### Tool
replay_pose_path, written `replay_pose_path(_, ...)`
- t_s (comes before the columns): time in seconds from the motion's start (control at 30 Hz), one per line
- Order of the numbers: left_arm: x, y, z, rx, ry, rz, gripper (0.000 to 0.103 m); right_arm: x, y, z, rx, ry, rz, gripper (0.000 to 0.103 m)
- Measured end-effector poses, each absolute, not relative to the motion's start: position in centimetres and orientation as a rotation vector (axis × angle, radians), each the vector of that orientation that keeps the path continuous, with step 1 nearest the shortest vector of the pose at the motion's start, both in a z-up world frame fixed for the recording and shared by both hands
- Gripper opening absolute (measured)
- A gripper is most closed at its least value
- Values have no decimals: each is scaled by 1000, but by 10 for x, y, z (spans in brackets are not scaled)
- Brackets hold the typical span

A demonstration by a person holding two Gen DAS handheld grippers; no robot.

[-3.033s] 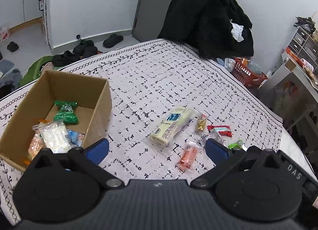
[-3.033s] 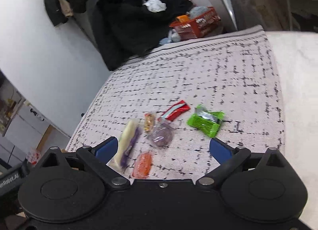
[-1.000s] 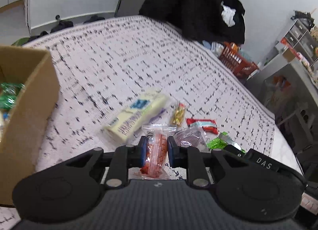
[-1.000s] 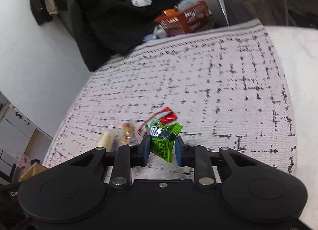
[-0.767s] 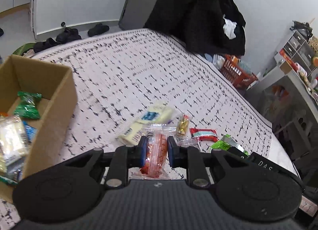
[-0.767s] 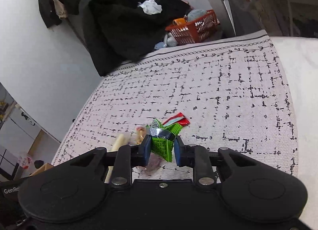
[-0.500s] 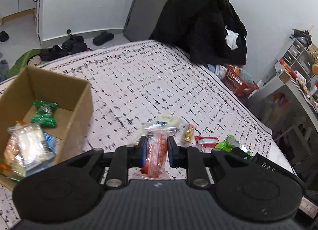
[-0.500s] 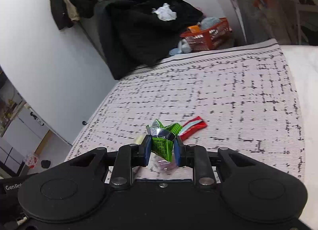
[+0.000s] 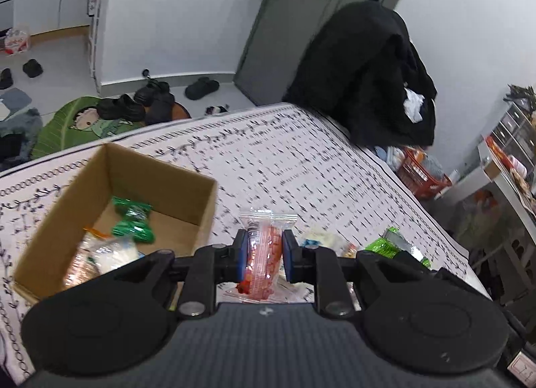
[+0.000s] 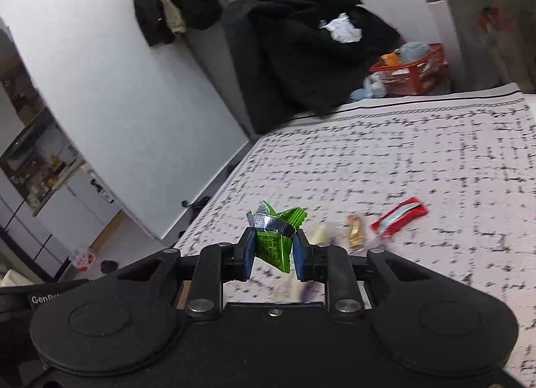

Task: Organize snacks
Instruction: 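Carry the sausage pack and green packet with both tools over the box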

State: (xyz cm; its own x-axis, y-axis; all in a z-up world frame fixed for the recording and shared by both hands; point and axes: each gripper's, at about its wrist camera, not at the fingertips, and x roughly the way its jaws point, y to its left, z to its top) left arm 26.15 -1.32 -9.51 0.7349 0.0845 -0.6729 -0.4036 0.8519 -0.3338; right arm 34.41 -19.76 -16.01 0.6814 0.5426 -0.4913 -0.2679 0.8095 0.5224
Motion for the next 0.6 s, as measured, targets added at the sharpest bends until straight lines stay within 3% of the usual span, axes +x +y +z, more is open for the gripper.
replay_pose_path(0.6, 235, 45, -87, -531, 673, 368, 20, 324, -138, -146, 437, 667, 596, 23)
